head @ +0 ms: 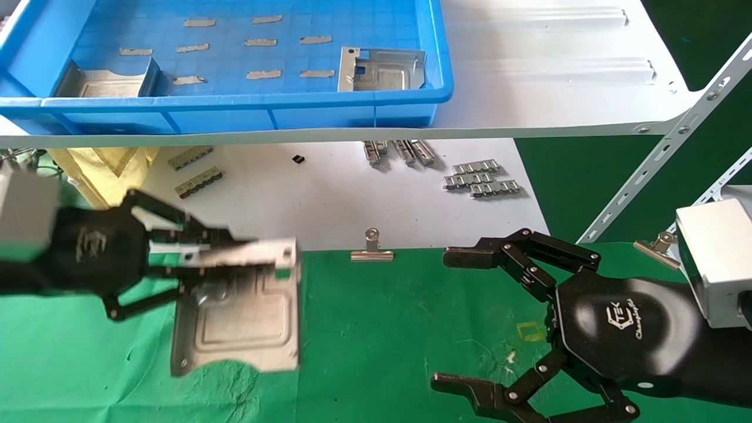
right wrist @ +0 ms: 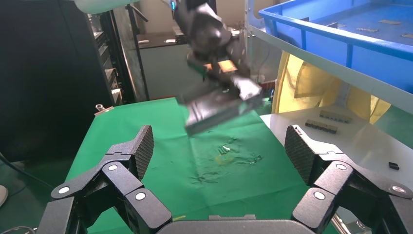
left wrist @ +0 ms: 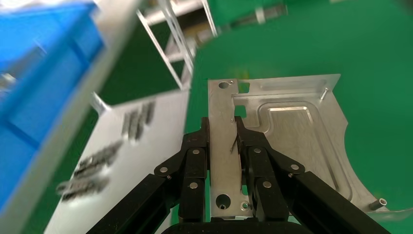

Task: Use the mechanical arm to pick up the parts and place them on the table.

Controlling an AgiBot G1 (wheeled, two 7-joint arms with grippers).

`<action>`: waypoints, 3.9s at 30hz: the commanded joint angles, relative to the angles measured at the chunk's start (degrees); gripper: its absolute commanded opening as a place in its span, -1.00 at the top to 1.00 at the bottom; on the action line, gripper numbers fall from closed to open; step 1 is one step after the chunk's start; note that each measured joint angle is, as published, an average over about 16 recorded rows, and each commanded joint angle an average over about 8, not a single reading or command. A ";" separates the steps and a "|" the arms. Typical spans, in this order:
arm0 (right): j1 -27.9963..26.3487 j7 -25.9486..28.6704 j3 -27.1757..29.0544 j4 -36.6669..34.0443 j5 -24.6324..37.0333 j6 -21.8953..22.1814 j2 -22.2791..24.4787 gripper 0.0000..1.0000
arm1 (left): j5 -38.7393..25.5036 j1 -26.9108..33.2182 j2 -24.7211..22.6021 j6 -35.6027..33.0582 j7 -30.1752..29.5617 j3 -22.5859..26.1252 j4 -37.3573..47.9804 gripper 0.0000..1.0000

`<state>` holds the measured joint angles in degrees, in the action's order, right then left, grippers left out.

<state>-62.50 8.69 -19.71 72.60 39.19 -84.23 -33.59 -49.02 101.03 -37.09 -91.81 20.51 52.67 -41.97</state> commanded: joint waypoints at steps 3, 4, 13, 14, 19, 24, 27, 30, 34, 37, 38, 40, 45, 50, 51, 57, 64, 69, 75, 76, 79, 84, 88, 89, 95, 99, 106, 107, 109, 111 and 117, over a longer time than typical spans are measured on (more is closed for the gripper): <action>0.00 0.00 0.00 0.00 0.00 0.00 0.00 -1.00 | -3.50 1.30 0.95 0.25 5.76 5.76 0.02 1.00; 0.00 0.00 0.00 0.00 0.00 0.00 0.00 -1.00 | -4.77 1.81 0.82 0.27 7.57 7.07 0.54 1.00; 0.00 -0.01 -0.01 0.00 -0.01 0.00 0.00 -1.00 | -8.88 3.12 -1.74 0.64 18.57 16.27 7.40 1.00; 0.00 -0.01 -0.01 0.00 -0.01 0.01 0.00 -1.00 | -8.69 2.98 -2.20 0.73 19.17 16.84 8.54 1.00; 0.00 -0.01 -0.02 0.00 -0.01 0.01 0.01 -1.00 | -6.88 1.93 -4.83 1.31 20.49 18.35 15.16 1.00; -0.01 -0.01 -0.02 0.00 -0.01 0.01 0.01 -1.00 | -5.50 0.75 -7.39 1.67 21.41 18.85 21.56 0.38; -0.01 -0.01 -0.02 0.00 -0.02 0.01 0.01 -1.00 | -5.12 0.42 -8.53 1.89 22.32 19.03 24.44 -0.37; -0.01 -0.01 -0.03 0.00 -0.02 0.01 0.01 -1.00 | -4.78 0.27 -9.58 2.12 23.01 19.09 26.97 -1.00; -0.01 -0.01 -0.03 0.00 -0.02 0.01 0.01 -1.00 | -4.19 0.27 -10.68 2.20 23.59 18.95 29.82 -1.00; -0.01 -0.02 -0.03 0.00 -0.02 0.01 0.01 -1.00 | -3.68 0.49 -11.11 1.76 24.27 18.79 30.89 -1.00; -0.01 -0.02 -0.03 0.00 -0.02 0.01 0.01 -1.00 | -3.38 0.60 -11.16 1.63 24.42 18.68 31.08 -1.00; -0.01 -0.02 -0.04 0.00 -0.02 0.01 0.01 -1.00 | -2.58 0.83 -11.13 1.28 24.50 18.37 31.13 -1.00; -0.01 -0.02 -0.04 0.00 -0.03 0.02 0.02 -1.00 | 2.00 0.12 -9.91 0.43 21.38 16.88 29.26 -1.00; -0.01 -0.02 -0.04 0.00 -0.03 0.02 0.02 -1.00 | 9.22 -3.47 -7.13 0.13 14.33 15.04 25.75 -1.00; -0.01 -0.02 -0.04 0.00 -0.03 0.02 0.02 -1.00 | 10.69 -4.38 -6.53 0.13 12.94 14.73 25.14 -1.00; 0.00 -0.03 -0.04 -0.01 -0.04 0.03 0.02 -1.00 | 15.20 -7.40 -4.77 0.20 9.42 13.84 23.55 -1.00; 0.00 -0.03 -0.04 -0.01 -0.04 0.03 0.02 -1.00 | 14.06 -6.99 -5.09 0.29 10.09 13.57 23.31 -1.00; -0.01 -0.03 -0.05 -0.02 -0.04 0.03 0.02 -1.00 | 13.67 -8.67 -4.72 0.59 7.99 10.98 20.46 -1.00; -0.01 -0.04 -0.06 -0.02 -0.05 0.02 0.02 -1.00 | 12.99 -11.90 -4.01 1.17 3.87 5.98 15.00 -1.00; -0.01 -0.04 -0.06 -0.03 -0.05 0.02 0.02 -1.00 | 12.87 -12.43 -3.89 1.27 3.19 5.15 14.10 -1.00; -0.01 -0.04 -0.06 -0.03 -0.05 0.02 0.02 -1.00 | 12.53 -14.07 -3.53 1.56 1.10 2.62 11.33 -1.00; -0.02 -0.04 -0.06 -0.03 -0.05 0.02 0.02 -1.00 | 11.95 -16.82 -2.92 2.05 -2.39 -1.62 6.69 -1.00; -0.02 -0.04 -0.07 -0.03 -0.05 0.02 0.02 -1.00 | 11.49 -18.99 -2.44 2.44 -5.17 -4.99 3.01 -1.00; -0.02 -0.04 -0.07 -0.03 -0.05 0.02 0.02 -1.00 | 11.37 -19.54 -2.32 2.54 -5.87 -5.84 2.07 -1.00; -0.02 -0.04 -0.07 -0.03 -0.06 0.03 0.03 -1.00 | 10.68 -22.82 -1.60 3.13 -10.05 -10.91 -3.47 -1.00; -0.02 -0.05 -0.08 -0.03 -0.06 0.03 0.03 -1.00 | 10.21 -25.02 -1.11 3.52 -12.84 -14.30 -7.18 -1.00; -0.02 -0.05 -0.08 -0.03 -0.06 0.03 0.03 -1.00 | 9.41 -28.83 -0.27 4.21 -17.70 -20.19 -13.62 -1.00; -0.02 -0.05 -0.08 -0.03 -0.06 0.03 0.03 -1.00 | 9.29 -29.38 -0.15 4.30 -18.40 -21.05 -14.55 -1.00; -0.02 -0.05 -0.09 -0.03 -0.06 0.03 0.03 -1.00 | 9.06 -30.47 0.09 4.50 -19.79 -22.73 -16.40 -1.00; -0.02 -0.05 -0.09 -0.03 -0.06 0.03 0.03 -1.00 | 8.83 -31.57 0.33 4.70 -21.20 -24.44 -18.26 -1.00; -0.02 -0.05 -0.09 -0.03 -0.07 0.03 0.03 -1.00 | 8.13 -34.85 1.05 5.29 -25.37 -29.50 -23.80 -1.00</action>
<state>-62.52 8.64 -19.80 72.57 39.12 -84.20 -33.56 -40.88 66.19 -36.04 -86.52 -4.85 23.18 -65.76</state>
